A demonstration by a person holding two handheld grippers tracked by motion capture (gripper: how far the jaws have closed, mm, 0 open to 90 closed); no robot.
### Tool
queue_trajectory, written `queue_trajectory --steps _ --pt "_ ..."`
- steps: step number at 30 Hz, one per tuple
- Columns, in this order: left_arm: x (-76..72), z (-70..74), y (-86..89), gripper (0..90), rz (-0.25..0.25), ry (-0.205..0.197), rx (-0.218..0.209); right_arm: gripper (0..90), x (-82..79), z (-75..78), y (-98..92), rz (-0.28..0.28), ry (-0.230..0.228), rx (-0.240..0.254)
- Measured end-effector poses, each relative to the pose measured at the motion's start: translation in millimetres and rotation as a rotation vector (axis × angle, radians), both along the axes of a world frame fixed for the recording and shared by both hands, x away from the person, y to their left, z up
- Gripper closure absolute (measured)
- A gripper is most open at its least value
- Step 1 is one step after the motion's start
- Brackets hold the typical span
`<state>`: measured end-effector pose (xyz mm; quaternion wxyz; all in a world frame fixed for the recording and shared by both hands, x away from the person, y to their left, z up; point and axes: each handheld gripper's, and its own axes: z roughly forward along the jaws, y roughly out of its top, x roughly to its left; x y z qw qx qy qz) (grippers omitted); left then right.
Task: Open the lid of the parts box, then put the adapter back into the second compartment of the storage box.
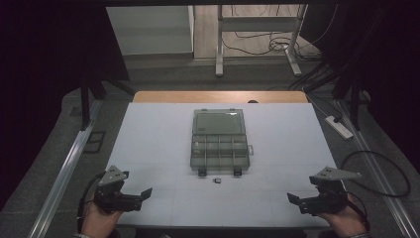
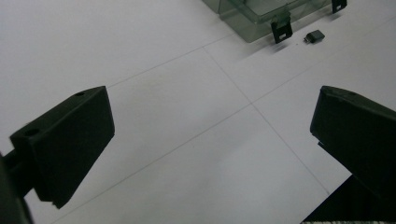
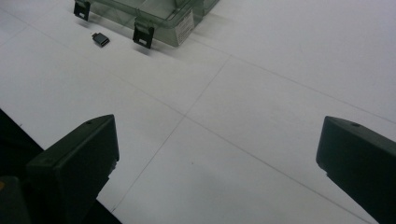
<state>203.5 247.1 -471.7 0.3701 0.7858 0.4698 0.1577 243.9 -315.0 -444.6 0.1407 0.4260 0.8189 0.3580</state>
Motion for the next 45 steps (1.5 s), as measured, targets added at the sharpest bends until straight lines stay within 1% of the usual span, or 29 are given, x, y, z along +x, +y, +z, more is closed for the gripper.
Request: queue_trajectory --steps 3,8,12,18,22,24,26,30,34,38,40,42,43,45 --pt "-3.4 -0.2 0.2 0.0 0.005 -0.003 0.02 0.0 -2.3 0.9 -0.1 -0.005 -0.003 -0.008" --pt "-7.8 1.3 1.7 0.0 0.017 -0.01 0.024 0.2 -6.3 2.5 -2.1 -0.011 -0.013 -0.006" --pt "-9.0 1.6 3.3 0.0 0.02 -0.01 0.014 1.0 -7.0 2.6 -3.5 -0.013 -0.015 0.0" --pt "-8.1 1.0 3.2 0.0 0.006 -0.003 0.01 1.1 -6.7 2.4 -2.5 -0.011 -0.011 -0.005" --pt "-7.6 0.5 5.3 0.0 0.007 0.003 -0.008 1.0 -6.2 2.9 -2.2 -0.007 -0.009 0.003" --pt "-8.3 1.0 6.0 0.0 0.006 -0.003 -0.015 0.7 -5.8 3.3 -1.2 0.001 -0.001 0.007" --pt "-8.8 1.5 5.9 0.0 -0.001 -0.003 -0.016 0.5 -5.9 3.8 1.4 0.014 -0.007 0.003" --pt "-10.5 2.3 4.0 0.0 -0.013 -0.003 -0.005 0.0 -4.7 4.4 4.7 0.037 -0.014 0.001" --pt "-11.6 2.5 3.6 0.0 -0.026 0.005 -0.005 0.0 -2.4 5.3 6.5 0.052 -0.016 0.024" --pt "-11.3 2.2 3.5 0.0 -0.029 0.013 -0.005 0.0 0.0 5.7 9.3 0.061 -0.017 0.033" --pt "-10.7 1.9 3.4 0.0 -0.035 0.021 -0.005 0.0 3.2 5.8 13.3 0.088 -0.017 0.025" --pt "-10.5 1.7 3.1 0.0 -0.037 0.023 -0.004 0.0 4.1 5.8 14.9 0.099 -0.017 0.025" --pt "-10.4 1.8 3.1 0.0 -0.042 0.024 -0.004 0.0 5.9 5.9 18.0 0.122 -0.015 0.026" --pt "-10.1 1.7 3.2 0.0 -0.045 0.025 -0.005 0.0 7.5 6.1 20.4 0.137 -0.008 0.03"
